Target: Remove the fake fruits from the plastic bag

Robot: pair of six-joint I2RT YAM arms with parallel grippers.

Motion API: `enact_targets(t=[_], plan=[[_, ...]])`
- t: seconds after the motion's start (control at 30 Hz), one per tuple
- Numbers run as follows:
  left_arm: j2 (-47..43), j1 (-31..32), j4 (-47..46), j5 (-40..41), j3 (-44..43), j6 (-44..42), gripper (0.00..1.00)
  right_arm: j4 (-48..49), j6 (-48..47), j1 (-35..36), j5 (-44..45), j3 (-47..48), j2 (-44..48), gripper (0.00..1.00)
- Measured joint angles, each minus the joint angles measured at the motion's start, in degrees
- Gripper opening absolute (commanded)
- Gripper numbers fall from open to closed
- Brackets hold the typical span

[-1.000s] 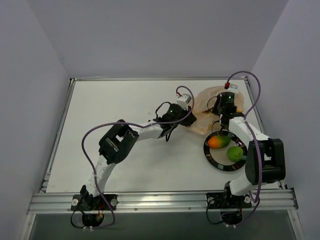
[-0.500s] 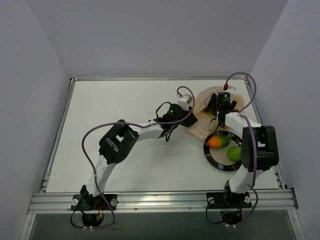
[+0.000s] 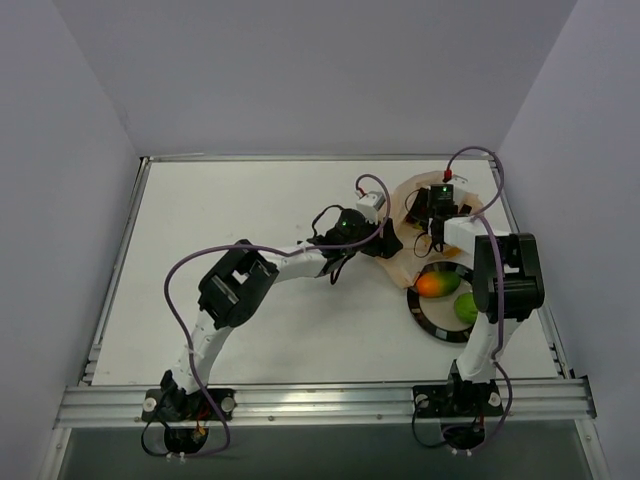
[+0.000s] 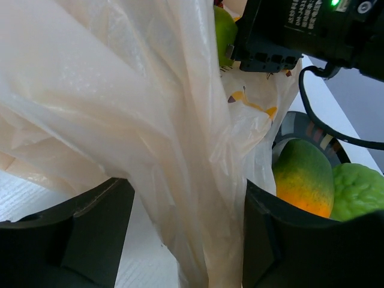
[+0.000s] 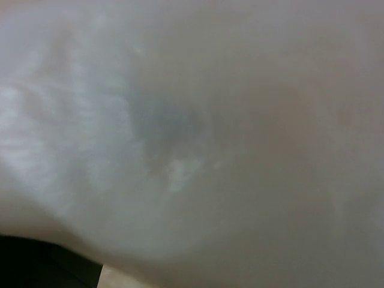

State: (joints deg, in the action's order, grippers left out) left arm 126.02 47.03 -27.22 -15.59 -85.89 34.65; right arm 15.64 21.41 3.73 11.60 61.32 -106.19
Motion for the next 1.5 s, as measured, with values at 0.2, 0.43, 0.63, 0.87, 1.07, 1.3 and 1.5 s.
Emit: enact_targets(t=[0.2,0.43,0.63,0.87,1.07,1.3,1.5], plan=[[1.42,0.15,1.09,-0.35,-0.85,0.02,0.55,-0.85,0.63,0.0,0.04,0.02,-1.51,0.75],[2.47,0.15,1.95,-0.11,-1.64,-0.17,0.13,-0.87,0.66,0.81,0.44,-0.46,3.54,0.54],[2.47,0.13,2.12,0.63,-3.13,-0.07,0.02,-0.98,1.31,2.38,0.5,-2.71,14.91,0.54],[2.69,-0.28,2.12,0.87,-4.98,0.17,0.02,-5.46,2.67,2.71,-3.15,-8.24,23.85,0.55],[3.39,-1.07,2.1,1.05,-7.15,0.28,0.02,-13.4,3.19,3.63,-7.39,-13.77,34.18,0.55],[3.78,-1.68,2.03,1.05,-8.07,0.31,0.02,-24.15,9.38,11.34,-7.34,-21.18,50.73,0.55],[3.8,-1.68,1.25,1.01,-8.07,0.44,0.02,-34.84,20.2,16.28,-4.07,-28.13,58.75,0.55]])
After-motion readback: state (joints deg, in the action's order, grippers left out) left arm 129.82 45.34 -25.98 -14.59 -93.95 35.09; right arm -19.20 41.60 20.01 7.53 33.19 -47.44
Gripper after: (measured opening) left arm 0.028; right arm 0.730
